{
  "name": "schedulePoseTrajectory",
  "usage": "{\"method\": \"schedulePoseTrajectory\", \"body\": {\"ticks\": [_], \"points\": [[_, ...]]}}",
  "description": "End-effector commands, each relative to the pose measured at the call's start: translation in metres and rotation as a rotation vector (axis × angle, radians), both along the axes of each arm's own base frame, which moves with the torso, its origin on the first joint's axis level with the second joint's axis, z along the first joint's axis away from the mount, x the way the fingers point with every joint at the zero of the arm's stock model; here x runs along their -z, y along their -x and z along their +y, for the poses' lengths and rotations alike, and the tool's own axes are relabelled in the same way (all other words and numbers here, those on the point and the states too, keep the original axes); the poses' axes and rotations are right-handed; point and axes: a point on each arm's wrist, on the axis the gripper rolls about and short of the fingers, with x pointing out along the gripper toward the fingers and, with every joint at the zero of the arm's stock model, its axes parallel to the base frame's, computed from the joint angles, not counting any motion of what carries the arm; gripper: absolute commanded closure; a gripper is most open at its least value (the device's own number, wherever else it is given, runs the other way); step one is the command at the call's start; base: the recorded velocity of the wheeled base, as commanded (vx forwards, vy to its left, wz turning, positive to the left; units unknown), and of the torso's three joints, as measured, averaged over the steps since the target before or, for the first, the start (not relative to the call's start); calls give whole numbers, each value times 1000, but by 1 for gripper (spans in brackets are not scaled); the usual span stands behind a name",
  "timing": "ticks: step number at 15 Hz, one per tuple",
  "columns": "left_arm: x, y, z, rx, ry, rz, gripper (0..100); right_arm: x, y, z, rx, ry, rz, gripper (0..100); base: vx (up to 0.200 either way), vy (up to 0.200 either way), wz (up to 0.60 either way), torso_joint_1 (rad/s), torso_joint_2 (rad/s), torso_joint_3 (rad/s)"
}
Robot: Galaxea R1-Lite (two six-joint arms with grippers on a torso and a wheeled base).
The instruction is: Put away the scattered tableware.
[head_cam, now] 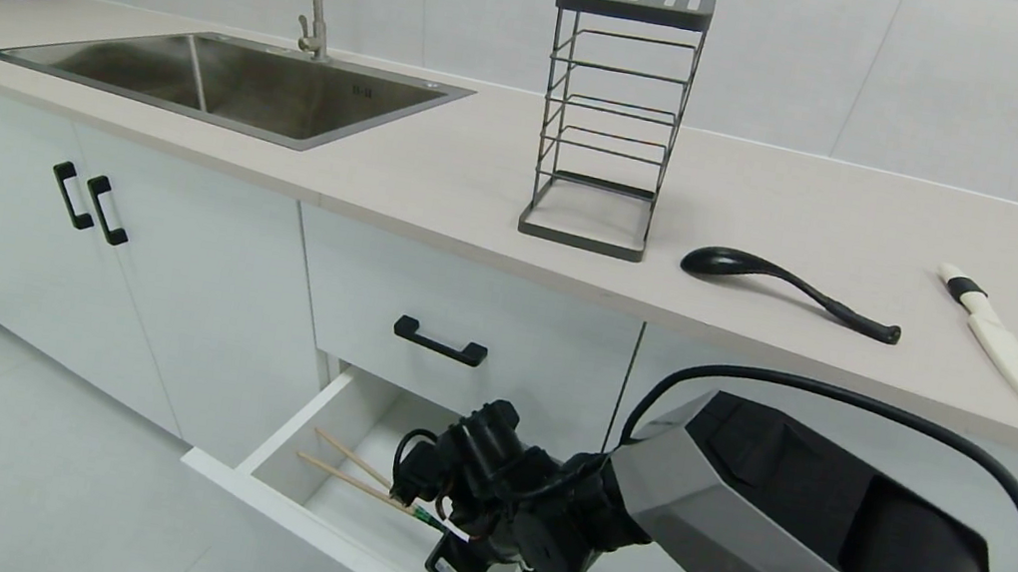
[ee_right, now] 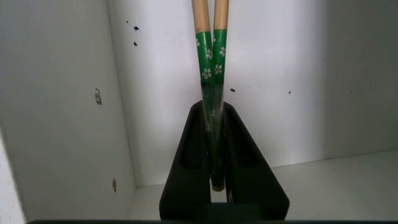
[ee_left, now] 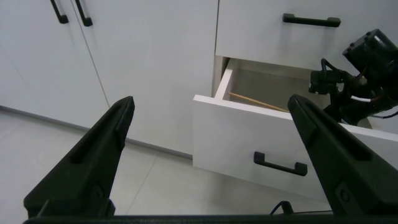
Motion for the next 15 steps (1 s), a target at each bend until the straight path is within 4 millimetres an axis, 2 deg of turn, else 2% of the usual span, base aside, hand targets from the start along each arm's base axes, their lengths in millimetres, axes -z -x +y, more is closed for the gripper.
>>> {"method": "schedulePoseTrajectory", "body": {"ticks": [1, 2, 3, 6, 8, 15], "points": [[0, 0, 0, 0, 0, 1, 0, 1, 0, 3, -7, -6, -4, 100, 0, 0, 0, 0, 0, 0], [0, 0, 0, 0, 0, 1, 0, 1, 1, 2, -7, 6, 6, 100, 0, 0, 0, 0, 0, 0], [0, 0, 0, 0, 0, 1, 0, 0, 1, 3, -8, 4, 4, 0, 0, 0, 0, 0, 0, 0], [0, 0, 0, 0, 0, 1, 0, -5, 1, 3, -8, -4, -2, 0, 0, 0, 0, 0, 0, 0], [0, 0, 0, 0, 0, 1, 0, -21, 0, 3, -6, -27, -23, 0, 0, 0, 0, 0, 0, 0], [0, 0, 0, 0, 0, 1, 0, -55, -3, 1, 8, -77, -81, 0, 0, 0, 0, 0, 0, 0]]}}
